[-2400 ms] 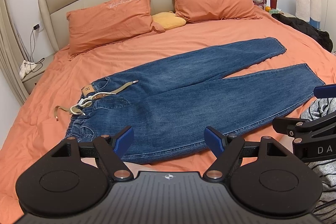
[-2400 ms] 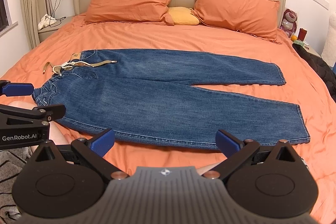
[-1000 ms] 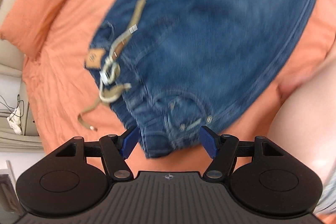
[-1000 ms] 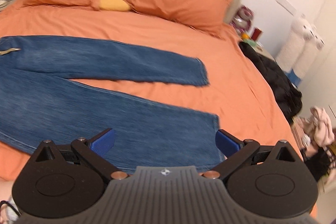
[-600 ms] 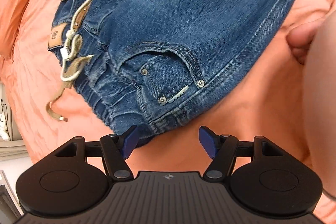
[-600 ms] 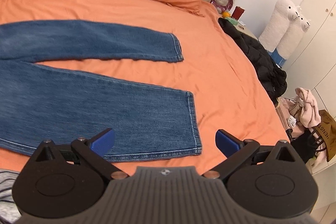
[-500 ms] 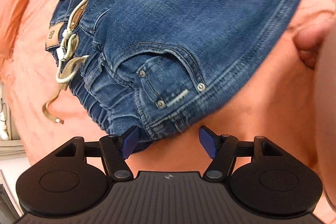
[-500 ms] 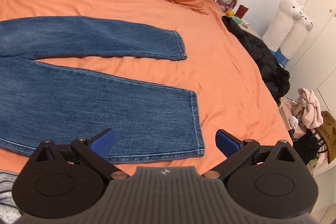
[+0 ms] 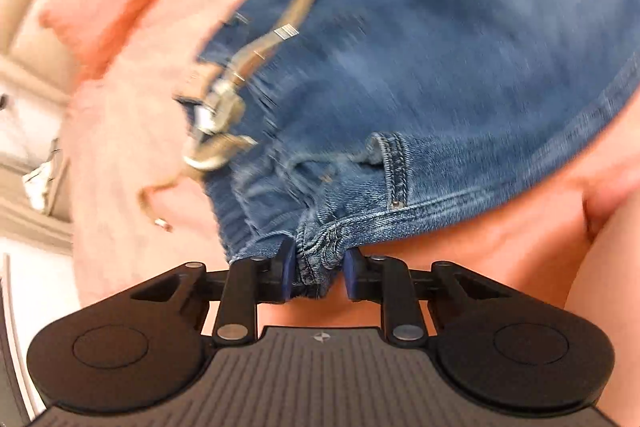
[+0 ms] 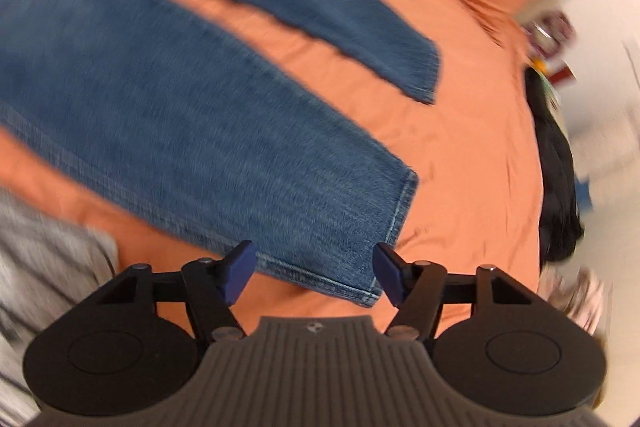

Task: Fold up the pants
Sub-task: 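Move left tool to the waistband while right tool reaches a leg hem, then grasp the waistband with left tool while right tool grasps the leg hem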

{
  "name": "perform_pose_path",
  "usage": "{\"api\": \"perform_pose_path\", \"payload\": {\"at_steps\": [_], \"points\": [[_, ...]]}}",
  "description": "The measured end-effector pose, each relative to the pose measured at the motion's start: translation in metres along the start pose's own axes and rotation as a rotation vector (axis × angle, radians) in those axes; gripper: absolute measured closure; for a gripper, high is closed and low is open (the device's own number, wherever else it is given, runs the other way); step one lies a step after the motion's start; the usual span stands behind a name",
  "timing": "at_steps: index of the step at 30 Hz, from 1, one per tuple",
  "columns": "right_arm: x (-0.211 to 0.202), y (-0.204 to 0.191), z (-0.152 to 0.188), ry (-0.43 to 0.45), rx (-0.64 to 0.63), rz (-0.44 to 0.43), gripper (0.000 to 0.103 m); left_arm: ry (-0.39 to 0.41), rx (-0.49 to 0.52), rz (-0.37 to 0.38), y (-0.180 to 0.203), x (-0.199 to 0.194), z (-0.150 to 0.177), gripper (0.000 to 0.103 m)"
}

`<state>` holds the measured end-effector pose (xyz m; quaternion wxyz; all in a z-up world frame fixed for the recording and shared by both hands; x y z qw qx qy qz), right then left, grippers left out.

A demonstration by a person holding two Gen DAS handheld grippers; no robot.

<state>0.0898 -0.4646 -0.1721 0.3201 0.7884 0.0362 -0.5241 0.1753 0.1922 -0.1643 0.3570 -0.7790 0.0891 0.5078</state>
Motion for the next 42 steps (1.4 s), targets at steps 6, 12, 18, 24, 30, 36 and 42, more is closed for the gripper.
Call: {"api": "perform_pose_path", "payload": {"at_steps": [6, 12, 18, 24, 30, 36, 42], "points": [[0.031, -0.008, 0.011, -0.063, -0.154, -0.006, 0.046, 0.057, -0.138, -0.062, -0.013, -0.027, -0.024, 0.079], [0.058, -0.028, 0.014, -0.062, -0.233, -0.033, 0.046, 0.060, -0.248, -0.096, -0.021, -0.045, -0.036, 0.079], [0.066, -0.042, 0.016, 0.021, -0.263, -0.015, 0.067, 0.053, -0.322, -0.109, -0.028, -0.049, -0.037, 0.080], [0.044, -0.040, 0.023, 0.160, -0.226, 0.037, 0.092, 0.050, -0.402, -0.097, -0.039, -0.049, -0.031, 0.081], [0.013, -0.016, 0.005, 0.275, -0.151, 0.135, 0.100, 0.077, -0.496, -0.106, -0.055, -0.058, -0.032, 0.092], [-0.008, 0.026, -0.051, 0.340, -0.018, 0.245, 0.103, 0.113, -0.544, -0.141, -0.080, -0.063, -0.053, 0.092], [0.004, 0.062, -0.129, 0.318, 0.064, 0.295, 0.103, 0.125, -0.582, -0.165, -0.115, -0.049, -0.093, 0.092]]}}
Point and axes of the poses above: each gripper's, at about its wrist camera, not at the fingertips, and x roughly the way its jaws point, y to its right, z to its underside, the point moved 4 cm from there along x, roughly the way its jaws point, and after that the axes turned 2 degrees about z, right-handed, at the moved point
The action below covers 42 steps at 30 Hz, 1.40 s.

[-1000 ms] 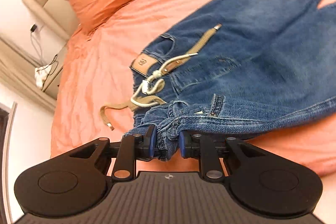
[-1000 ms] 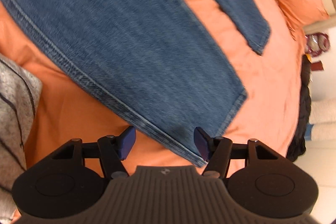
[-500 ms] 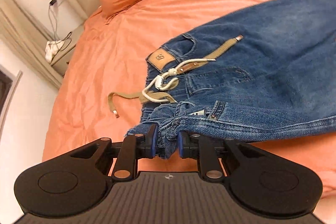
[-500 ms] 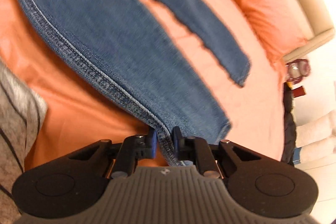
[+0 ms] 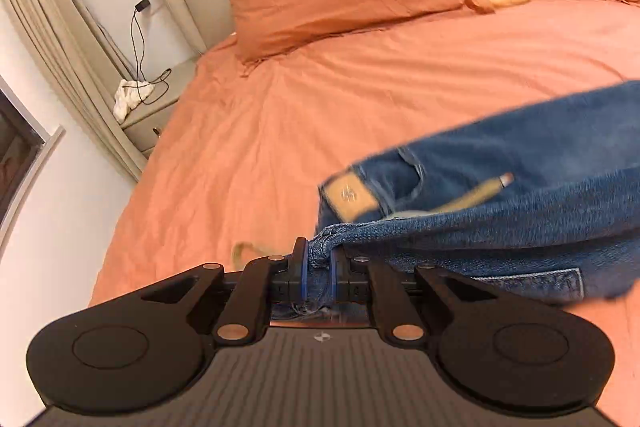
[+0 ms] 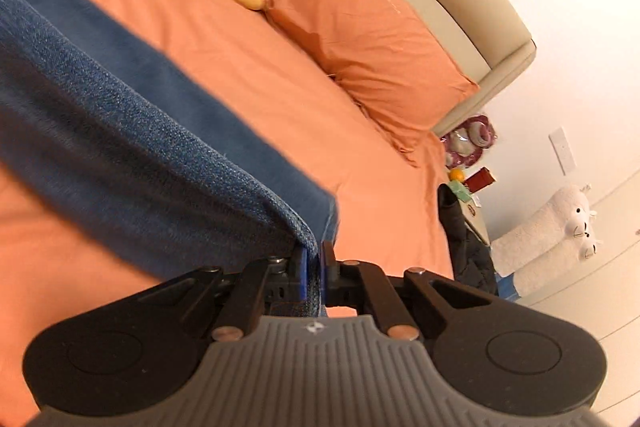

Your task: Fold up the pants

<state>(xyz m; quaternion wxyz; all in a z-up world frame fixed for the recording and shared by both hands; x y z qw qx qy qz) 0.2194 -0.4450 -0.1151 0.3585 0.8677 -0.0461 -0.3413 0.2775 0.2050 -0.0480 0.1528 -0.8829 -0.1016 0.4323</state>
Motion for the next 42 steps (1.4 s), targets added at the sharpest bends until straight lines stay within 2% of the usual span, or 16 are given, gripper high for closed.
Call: {"api": "perform_pose_path", "payload": {"at_steps": [6, 10, 16, 19, 24, 27, 30, 33, 36, 39, 42], "points": [[0.078, -0.004, -0.063, -0.064, -0.018, 0.032, 0.103, -0.049, 0.000, -0.021, 0.005, 0.061, -0.043, 0.092], [0.140, -0.019, -0.095, -0.104, -0.030, 0.032, 0.103, -0.111, 0.005, -0.027, 0.014, 0.116, -0.056, 0.092], [0.223, -0.064, -0.111, -0.184, -0.118, 0.012, 0.103, -0.207, 0.031, -0.015, 0.033, 0.191, -0.056, 0.092], [0.259, -0.082, -0.114, -0.231, -0.154, -0.011, 0.103, -0.217, 0.045, -0.007, 0.038, 0.212, -0.052, 0.091], [0.292, -0.103, -0.106, -0.275, -0.186, -0.039, 0.103, -0.210, 0.032, 0.017, 0.038, 0.226, -0.049, 0.091], [0.294, -0.103, -0.105, -0.281, -0.167, -0.036, 0.103, -0.200, 0.036, 0.007, 0.040, 0.221, -0.049, 0.091], [0.282, -0.096, -0.107, -0.264, -0.186, -0.030, 0.103, -0.126, 0.040, -0.016, 0.039, 0.198, -0.050, 0.092], [0.271, -0.078, -0.114, -0.214, -0.206, -0.016, 0.103, -0.067, -0.021, 0.002, 0.026, 0.171, -0.054, 0.092], [0.273, -0.064, -0.124, -0.220, -0.172, 0.007, 0.103, -0.060, -0.064, 0.001, 0.022, 0.168, -0.060, 0.092], [0.281, -0.070, -0.135, -0.223, -0.163, 0.045, 0.103, -0.067, -0.079, -0.019, 0.027, 0.176, -0.065, 0.092], [0.294, -0.077, -0.133, -0.263, -0.138, 0.036, 0.103, -0.096, -0.059, -0.021, 0.033, 0.192, -0.064, 0.092]]}}
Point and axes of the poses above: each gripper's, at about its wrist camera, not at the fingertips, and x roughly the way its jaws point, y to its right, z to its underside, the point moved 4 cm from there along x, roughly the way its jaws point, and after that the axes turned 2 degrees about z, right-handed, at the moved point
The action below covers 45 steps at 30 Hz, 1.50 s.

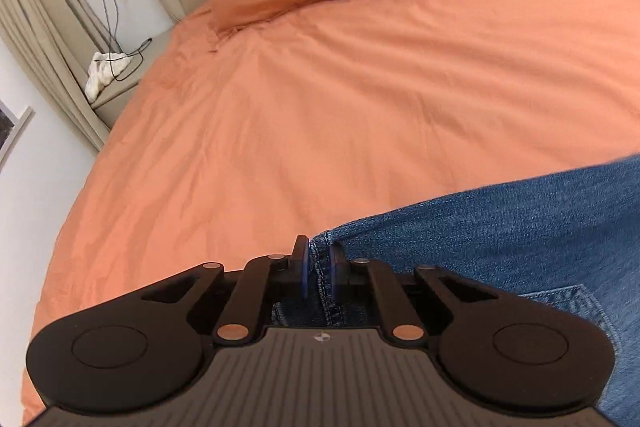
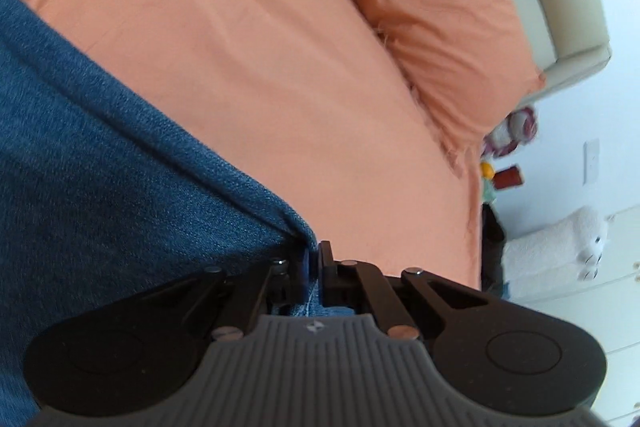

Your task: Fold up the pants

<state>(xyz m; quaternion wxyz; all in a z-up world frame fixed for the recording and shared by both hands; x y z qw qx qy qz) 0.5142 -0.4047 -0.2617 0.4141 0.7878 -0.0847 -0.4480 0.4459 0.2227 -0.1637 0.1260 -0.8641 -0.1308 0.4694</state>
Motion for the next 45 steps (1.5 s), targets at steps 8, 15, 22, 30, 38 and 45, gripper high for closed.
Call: {"api": "perform_pose_path", "payload": {"at_steps": [8, 15, 22, 30, 38, 45], "points": [[0.010, 0.011, 0.005, 0.002, 0.143, -0.029, 0.059, 0.063, 0.010, -0.016, -0.010, -0.011, -0.003, 0.024], [-0.009, 0.084, 0.058, -0.003, 0.442, -0.154, 0.048, 0.051, -0.002, 0.059, -0.015, -0.048, 0.000, 0.024], [-0.013, 0.137, 0.149, -0.064, 0.860, -0.287, 0.051, -0.047, -0.061, 0.132, -0.011, -0.056, 0.037, 0.030], [0.000, 0.120, 0.214, -0.132, 1.202, -0.468, 0.062, -0.125, -0.073, 0.128, 0.005, -0.048, 0.070, 0.034], [0.023, 0.112, 0.229, -0.166, 1.463, -0.571, 0.103, -0.162, -0.082, 0.086, 0.015, -0.039, 0.078, 0.039], [-0.043, 0.177, 0.169, 0.137, 1.309, -0.504, 0.103, -0.175, -0.055, 0.059, 0.020, -0.039, 0.076, 0.043]]}}
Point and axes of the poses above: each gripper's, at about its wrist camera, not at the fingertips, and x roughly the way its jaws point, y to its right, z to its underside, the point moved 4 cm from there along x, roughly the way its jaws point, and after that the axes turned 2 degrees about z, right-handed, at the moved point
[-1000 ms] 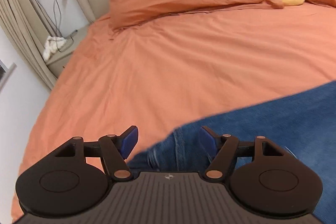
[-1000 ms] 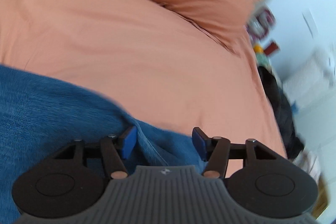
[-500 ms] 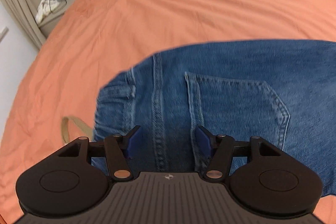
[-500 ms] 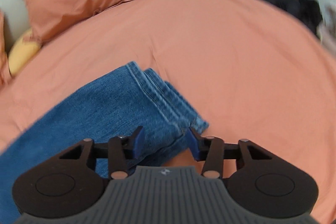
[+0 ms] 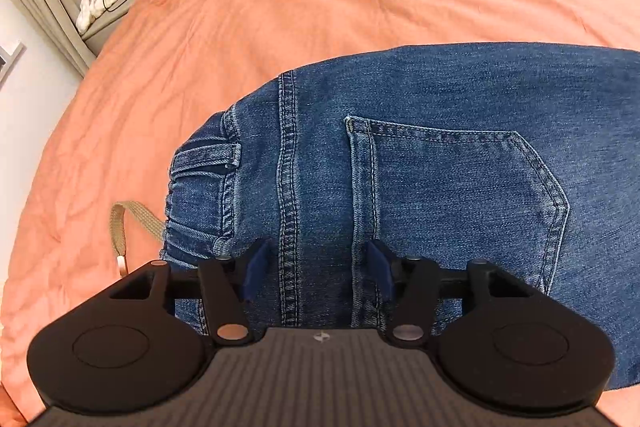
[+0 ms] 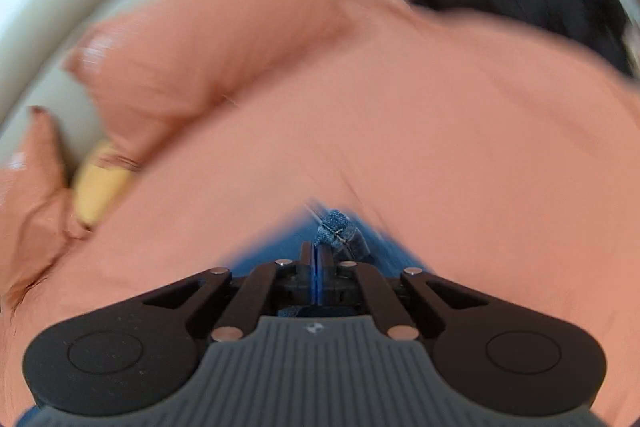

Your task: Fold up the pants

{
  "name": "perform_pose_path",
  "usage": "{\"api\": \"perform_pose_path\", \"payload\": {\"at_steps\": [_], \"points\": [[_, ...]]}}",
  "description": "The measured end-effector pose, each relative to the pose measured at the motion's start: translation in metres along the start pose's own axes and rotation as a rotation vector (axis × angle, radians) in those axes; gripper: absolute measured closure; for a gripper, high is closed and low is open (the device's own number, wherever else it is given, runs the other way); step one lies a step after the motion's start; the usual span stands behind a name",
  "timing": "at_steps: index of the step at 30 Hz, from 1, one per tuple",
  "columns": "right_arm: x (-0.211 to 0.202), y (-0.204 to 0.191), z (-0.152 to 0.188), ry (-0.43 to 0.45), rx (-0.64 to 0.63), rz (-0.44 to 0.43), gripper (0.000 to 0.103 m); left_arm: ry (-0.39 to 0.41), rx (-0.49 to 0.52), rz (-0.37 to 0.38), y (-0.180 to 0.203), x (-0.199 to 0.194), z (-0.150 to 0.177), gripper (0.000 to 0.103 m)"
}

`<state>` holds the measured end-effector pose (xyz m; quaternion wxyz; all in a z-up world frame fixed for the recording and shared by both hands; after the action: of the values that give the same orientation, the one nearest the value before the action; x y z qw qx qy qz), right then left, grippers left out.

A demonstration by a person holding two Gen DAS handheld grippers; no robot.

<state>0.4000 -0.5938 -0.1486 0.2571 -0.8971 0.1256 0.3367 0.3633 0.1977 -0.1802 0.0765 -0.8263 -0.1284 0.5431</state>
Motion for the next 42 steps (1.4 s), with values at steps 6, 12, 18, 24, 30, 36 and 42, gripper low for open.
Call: {"api": "perform_pose_path", "payload": {"at_steps": [6, 12, 18, 24, 30, 36, 42], "points": [[-0.025, -0.008, -0.010, 0.069, -0.135, 0.064, 0.103, 0.020, -0.010, 0.021, 0.001, 0.000, 0.007, 0.039], [0.024, 0.057, 0.057, -0.108, -0.085, 0.217, 0.103, 0.013, 0.041, 0.010, 0.006, 0.003, 0.006, 0.037], [0.050, 0.065, 0.068, -0.176, -0.039, 0.236, 0.103, 0.014, 0.039, 0.017, 0.005, 0.005, 0.006, 0.035], [0.045, 0.098, 0.066, -0.141, 0.188, 0.149, 0.061, 0.025, 0.041, 0.011, 0.007, 0.008, 0.008, 0.033], [0.064, 0.116, 0.086, -0.134, 0.396, 0.079, 0.075, 0.018, 0.047, -0.002, 0.010, 0.009, 0.007, 0.033], [0.058, 0.072, 0.060, -0.071, 0.267, 0.084, 0.093, 0.021, 0.052, 0.001, 0.010, 0.007, 0.009, 0.032], [-0.017, -0.016, -0.004, 0.156, -0.005, 0.003, 0.096, 0.024, 0.061, -0.007, 0.013, 0.010, 0.008, 0.031]]}}
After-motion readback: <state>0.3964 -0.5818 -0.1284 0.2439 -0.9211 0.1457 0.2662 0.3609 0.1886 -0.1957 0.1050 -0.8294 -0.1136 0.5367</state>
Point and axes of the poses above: each gripper's, at about its wrist camera, not at the fingertips, and x roughly the way its jaws point, y to its right, z to its underside, the point moved 4 cm from there along x, roughly the way its jaws point, and after that the axes turned 2 degrees about z, right-handed, at the moved point
